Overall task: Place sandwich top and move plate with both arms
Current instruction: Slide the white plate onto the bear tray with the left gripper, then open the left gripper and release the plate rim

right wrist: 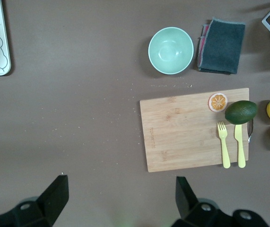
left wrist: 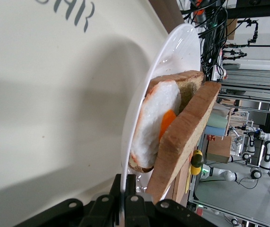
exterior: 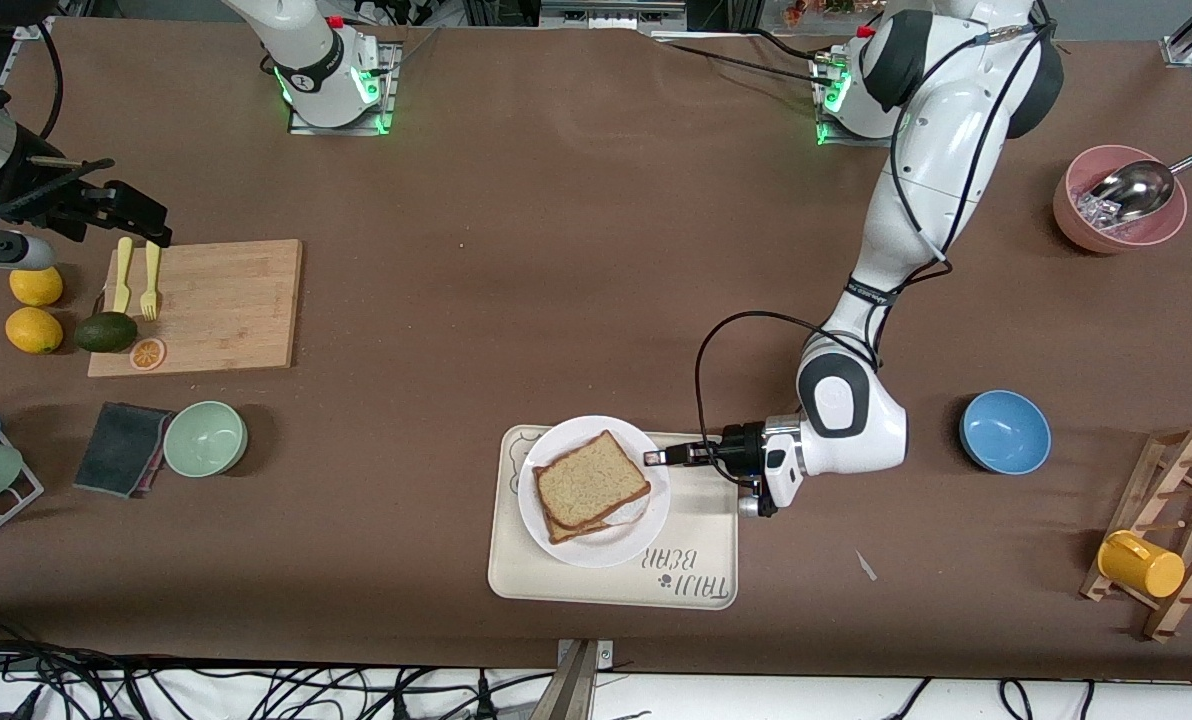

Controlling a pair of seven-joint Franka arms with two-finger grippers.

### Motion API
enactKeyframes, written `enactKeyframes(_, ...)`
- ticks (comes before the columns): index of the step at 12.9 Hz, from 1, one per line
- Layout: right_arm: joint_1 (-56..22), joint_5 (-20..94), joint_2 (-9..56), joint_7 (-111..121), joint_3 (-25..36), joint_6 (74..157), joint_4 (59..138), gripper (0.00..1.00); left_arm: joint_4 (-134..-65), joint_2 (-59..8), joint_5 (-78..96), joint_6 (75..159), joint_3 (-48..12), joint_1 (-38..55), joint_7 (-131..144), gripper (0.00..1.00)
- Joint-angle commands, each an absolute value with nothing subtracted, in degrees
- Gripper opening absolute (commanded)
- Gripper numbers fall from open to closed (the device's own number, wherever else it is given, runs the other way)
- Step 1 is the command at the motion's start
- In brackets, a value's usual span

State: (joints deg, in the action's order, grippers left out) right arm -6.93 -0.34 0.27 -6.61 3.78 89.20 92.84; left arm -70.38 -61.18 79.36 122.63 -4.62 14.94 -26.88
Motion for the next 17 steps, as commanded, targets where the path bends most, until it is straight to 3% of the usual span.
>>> enactKeyframes(1,-6.94,-0.44,0.53,-6.33,3.69,88.42,91.67,1.00,-67.15,-62.66,81.74,124.53,-4.57,15.73,-25.84,0.00)
enactKeyframes(11,-6.86,-0.35,0.53,-6.42,3.78,88.33,91.76,1.00,-67.06,-63.98,81.74,127.27,-4.57,18.02,-26.54,0.00)
enactKeyframes(12,-6.86,-0.35,0.53,-6.42,3.78,88.33,91.76,1.00,-67.06,-63.90,81.74,127.27,-4.57,17.93,-26.11,0.29)
enactKeyframes(13,-6.86,-0.35,0.53,-6.42,3.69,88.24,91.76,1.00,-67.23,-63.81,81.74,127.27,-4.57,17.84,-26.54,0.90)
enactKeyframes(14,-6.86,-0.35,0.53,-6.42,3.69,88.24,91.76,1.00,-67.32,-63.29,81.04,127.27,-4.48,17.84,-26.80,1.00)
enactKeyframes(17,-6.86,-0.35,0.53,-6.42,3.69,88.24,91.76,1.00,-67.94,-62.06,78.94,126.92,-4.31,17.23,-26.54,1.00)
